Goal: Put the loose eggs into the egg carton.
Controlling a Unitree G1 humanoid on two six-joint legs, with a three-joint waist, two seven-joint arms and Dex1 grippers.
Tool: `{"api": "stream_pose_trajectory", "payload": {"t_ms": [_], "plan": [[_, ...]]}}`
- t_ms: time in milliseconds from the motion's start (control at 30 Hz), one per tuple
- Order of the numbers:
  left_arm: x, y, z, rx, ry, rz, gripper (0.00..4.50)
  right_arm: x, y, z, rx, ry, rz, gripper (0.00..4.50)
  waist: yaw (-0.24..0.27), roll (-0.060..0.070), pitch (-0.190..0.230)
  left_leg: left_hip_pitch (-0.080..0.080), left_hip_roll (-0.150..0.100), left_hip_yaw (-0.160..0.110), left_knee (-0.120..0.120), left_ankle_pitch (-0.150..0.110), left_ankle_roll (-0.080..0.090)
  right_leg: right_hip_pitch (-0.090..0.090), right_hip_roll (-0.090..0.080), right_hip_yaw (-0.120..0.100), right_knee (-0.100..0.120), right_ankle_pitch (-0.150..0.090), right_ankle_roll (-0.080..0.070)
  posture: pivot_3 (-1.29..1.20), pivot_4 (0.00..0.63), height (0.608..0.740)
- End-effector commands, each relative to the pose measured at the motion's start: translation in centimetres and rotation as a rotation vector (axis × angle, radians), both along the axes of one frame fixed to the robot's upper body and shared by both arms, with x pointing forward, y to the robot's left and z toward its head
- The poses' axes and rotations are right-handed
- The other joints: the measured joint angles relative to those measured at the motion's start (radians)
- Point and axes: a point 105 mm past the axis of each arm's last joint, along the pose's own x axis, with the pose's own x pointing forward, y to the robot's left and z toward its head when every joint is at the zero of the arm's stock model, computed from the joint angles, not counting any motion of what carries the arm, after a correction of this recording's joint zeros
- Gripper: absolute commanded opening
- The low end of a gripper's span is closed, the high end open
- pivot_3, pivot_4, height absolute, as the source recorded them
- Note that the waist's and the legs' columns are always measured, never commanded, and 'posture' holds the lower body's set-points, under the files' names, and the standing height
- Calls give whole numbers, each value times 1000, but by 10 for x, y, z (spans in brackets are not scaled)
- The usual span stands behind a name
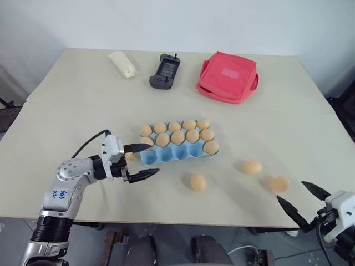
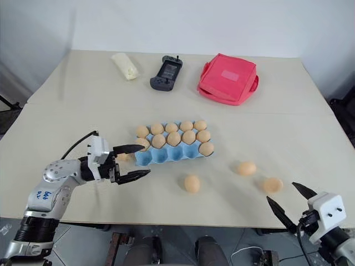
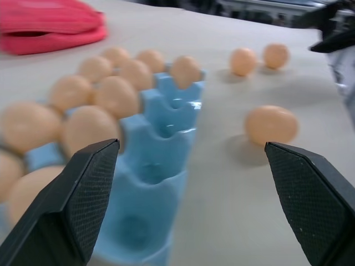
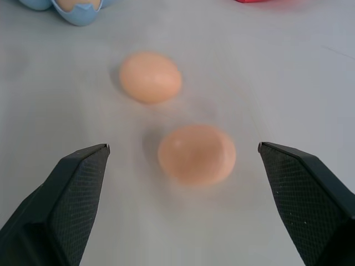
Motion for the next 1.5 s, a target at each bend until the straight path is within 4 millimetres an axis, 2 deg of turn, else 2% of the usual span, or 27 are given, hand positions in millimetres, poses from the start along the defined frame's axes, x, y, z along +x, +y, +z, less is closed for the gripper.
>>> {"api": "stream_pose_trajectory", "payload": {"t_ms": [33, 133, 233, 333, 467, 567, 800, 967, 1167, 1267, 1500], "plan": [[-2, -3, 10, 7, -52, -37, 4466, 7, -6, 2, -20, -9, 29, 4500, -3, 0, 0, 1, 0, 0, 0, 0, 0, 0, 0, 2, 0, 0, 0, 0, 150, 740], [-3, -4, 11, 7, -59, -46, 4466, 15, -9, 3, -23, -8, 48, 4500, -11, 0, 0, 2, 0, 2, 0, -1, 2, 0, -2, 7, 0, 1, 1, 0, 150, 740], [-7, -2, 12, 17, -68, -34, 4466, 30, -9, -4, -38, 33, 109, 4500, -11, 0, 0, 2, 1, 2, 0, -2, 2, 0, -2, 8, -1, 1, 1, 0, 150, 740], [-13, 5, 10, 25, -74, 8, 4466, 54, -19, -11, -54, 60, 131, 4500, -16, 0, 0, 3, 1, 3, 0, -3, 1, -1, -1, 9, -2, 1, 1, 0, 150, 740], [-18, 9, 9, 27, -70, 37, 4466, 68, -17, -14, -50, 68, 176, 4500, -9, 2, 1, 2, 2, 5, 1, -2, -3, -2, 0, 11, -2, 1, 1, 0, 150, 740], [-19, 13, 11, 30, -79, 66, 4500, 76, -14, -21, -47, 90, 195, 3962, -5, 3, 2, 1, 2, 2, 2, -2, -4, -1, 1, 12, -3, 1, 2, 0, 150, 740], [-21, 22, 12, 23, -77, 123, 4500, 81, -15, -13, -40, 43, 199, 1521, -11, 3, 2, 2, 1, 6, 4, -3, -2, -1, 1, 10, -3, 1, 3, 0, 150, 740], [-22, 32, 9, 14, -63, 180, 4500, 84, -15, 3, -30, -4, 195, 1521, -11, 3, 2, 2, 1, 5, 3, -3, -2, -1, 1, 10, -2, 1, 3, 0, 150, 740], [-23, 35, 6, 17, -55, 197, 4500, 79, -21, -3, -51, 73, 212, 1521, -11, 3, 2, 2, 1, 6, 3, -3, -3, -1, 0, 10, -3, 1, 3, 0, 150, 740], [-23, 35, 6, 18, -56, 198, 4500, 76, -26, -6, -69, 123, 229, 2064, -10, 3, 2, 2, 2, 6, 3, -3, -3, -1, 0, 10, -3, 1, 3, 0, 150, 740], [-22, 28, 6, 12, -59, 171, 4500, 94, -38, 9, -137, 69, 237, 4429, -16, 3, 2, 3, 1, 7, 3, -3, -2, -1, 1, 11, -3, 1, 3, 0, 150, 740]]}}
